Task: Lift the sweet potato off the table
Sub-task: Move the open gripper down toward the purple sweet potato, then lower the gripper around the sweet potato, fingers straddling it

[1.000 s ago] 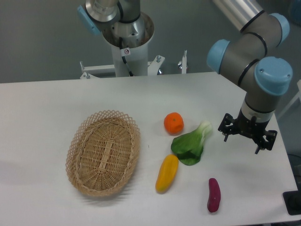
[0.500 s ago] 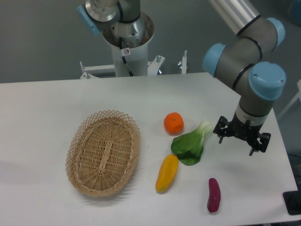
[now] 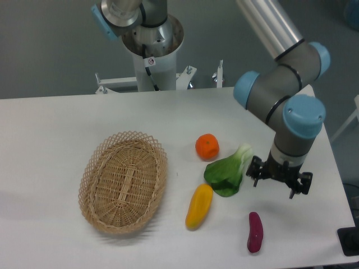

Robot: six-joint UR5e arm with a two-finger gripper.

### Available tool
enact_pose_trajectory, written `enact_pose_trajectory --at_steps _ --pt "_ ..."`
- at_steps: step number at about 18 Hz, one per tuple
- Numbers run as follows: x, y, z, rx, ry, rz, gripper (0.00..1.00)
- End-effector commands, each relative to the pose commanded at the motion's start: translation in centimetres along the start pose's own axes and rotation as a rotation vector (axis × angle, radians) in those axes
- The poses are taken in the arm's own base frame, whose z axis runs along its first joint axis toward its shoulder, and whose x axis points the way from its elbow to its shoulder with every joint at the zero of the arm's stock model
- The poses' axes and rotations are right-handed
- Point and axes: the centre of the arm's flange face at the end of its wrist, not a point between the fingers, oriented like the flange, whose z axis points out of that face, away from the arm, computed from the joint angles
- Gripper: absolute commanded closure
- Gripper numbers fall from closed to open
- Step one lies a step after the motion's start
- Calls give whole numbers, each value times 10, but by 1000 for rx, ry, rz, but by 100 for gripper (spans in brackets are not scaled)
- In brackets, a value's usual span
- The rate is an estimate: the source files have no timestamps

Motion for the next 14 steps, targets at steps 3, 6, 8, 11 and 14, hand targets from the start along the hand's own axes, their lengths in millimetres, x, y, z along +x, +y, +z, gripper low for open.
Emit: enact_pose_trajectory --at_steps 3,6,8,11,14 --pt "11 -17 22 32 -32 -8 0" --pt "12 -21 37 36 -34 -46 0" --pt "22 -31 47 47 -40 -53 0" --pt "23 -33 60 37 -39 -54 0" --pt "25 -36 69 33 -50 -59 0"
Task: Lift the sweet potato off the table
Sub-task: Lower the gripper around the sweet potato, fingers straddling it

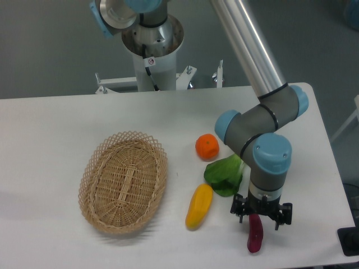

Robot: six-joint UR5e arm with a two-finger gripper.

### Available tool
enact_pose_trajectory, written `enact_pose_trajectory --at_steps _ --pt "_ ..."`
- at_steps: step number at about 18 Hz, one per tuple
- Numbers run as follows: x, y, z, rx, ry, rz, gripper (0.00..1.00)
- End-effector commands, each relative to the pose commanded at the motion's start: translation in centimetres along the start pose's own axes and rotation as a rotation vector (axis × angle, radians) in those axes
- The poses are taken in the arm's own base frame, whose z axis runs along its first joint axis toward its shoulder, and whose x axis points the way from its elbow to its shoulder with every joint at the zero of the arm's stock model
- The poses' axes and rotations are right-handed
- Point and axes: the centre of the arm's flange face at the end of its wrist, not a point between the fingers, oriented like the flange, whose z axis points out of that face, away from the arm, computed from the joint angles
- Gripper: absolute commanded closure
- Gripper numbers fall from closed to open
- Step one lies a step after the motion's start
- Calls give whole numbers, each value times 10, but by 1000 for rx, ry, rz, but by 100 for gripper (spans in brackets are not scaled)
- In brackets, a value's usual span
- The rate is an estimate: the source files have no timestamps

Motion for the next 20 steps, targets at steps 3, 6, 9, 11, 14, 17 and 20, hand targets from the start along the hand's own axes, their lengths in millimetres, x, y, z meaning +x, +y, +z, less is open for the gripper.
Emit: enact_pose_trajectory --at_steps 3,6,9,11,14,17,20 --pt "4 -3 8 -4 3 -8 0" --pt "8 -4 13 -10 6 -6 0" --pt "7 -4 10 -4 -3 -4 1" --pt "7 -5 11 2 -6 1 18" --pt "6 -5 10 4 -8 8 40" --pt "6 -6 10 5 -9 8 46" --pt "5 -7 6 9 -14 17 53"
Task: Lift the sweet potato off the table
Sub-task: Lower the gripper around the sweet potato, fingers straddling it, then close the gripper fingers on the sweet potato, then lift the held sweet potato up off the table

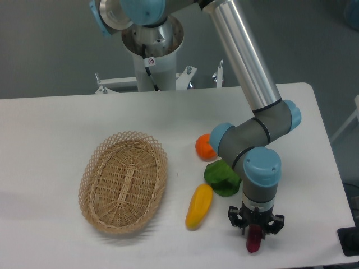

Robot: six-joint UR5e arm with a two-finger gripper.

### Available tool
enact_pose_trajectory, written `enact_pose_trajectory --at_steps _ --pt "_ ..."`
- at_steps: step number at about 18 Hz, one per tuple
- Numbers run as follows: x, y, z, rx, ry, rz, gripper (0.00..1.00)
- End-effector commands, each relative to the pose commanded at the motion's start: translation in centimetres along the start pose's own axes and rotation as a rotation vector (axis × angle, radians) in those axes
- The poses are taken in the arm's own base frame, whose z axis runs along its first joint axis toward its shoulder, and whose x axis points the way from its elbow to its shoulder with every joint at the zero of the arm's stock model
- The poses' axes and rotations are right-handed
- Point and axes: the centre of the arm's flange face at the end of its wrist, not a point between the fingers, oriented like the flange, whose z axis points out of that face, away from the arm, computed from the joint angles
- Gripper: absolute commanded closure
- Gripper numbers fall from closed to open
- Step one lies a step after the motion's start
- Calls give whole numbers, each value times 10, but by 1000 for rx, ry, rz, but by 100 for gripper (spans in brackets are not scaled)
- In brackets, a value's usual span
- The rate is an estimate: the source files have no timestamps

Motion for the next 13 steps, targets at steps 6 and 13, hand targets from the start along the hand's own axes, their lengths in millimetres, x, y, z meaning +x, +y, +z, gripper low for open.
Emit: enact_pose_trajectory --at_steps 6,13 --pt "-4 -5 -28 27 -23 82 56" --pt "-8 -8 -69 54 -49 123 63"
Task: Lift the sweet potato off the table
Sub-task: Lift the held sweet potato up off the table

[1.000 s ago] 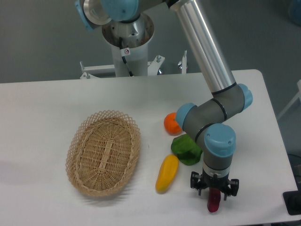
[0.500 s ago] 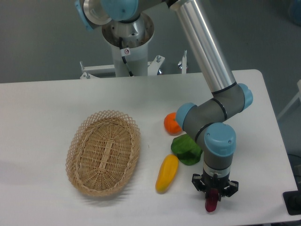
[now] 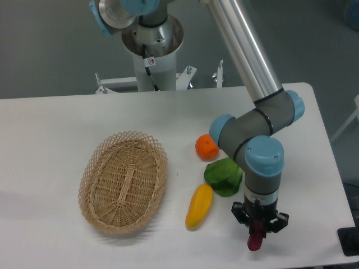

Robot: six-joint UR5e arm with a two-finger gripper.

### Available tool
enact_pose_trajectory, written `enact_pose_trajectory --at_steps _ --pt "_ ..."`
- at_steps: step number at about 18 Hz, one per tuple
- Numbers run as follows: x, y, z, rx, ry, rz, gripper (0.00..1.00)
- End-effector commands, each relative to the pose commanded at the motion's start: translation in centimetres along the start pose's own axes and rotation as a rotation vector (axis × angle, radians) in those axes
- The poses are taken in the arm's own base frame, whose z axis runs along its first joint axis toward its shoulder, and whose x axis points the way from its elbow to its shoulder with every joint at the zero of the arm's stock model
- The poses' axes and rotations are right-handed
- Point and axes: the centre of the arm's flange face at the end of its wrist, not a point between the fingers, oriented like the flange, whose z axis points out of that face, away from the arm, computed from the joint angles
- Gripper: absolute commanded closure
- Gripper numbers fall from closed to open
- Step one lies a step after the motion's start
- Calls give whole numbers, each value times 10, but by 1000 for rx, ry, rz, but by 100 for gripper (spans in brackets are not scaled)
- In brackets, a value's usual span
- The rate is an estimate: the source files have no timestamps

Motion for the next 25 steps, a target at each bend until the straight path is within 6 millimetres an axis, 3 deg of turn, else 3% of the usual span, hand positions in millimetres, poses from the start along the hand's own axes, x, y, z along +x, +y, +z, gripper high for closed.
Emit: enact_pose_trajectory --at_steps 3,9,12,17,22,25 --pt "0 -1 -19 6 -16 19 63" --pt "10 -9 -99 46 48 23 64" --pt "25 -5 -127 53 59 27 64" --pt "40 7 -152 18 110 71 64" --pt "38 11 -184 9 122 166 64" --pt "36 15 -190 6 124 171 64"
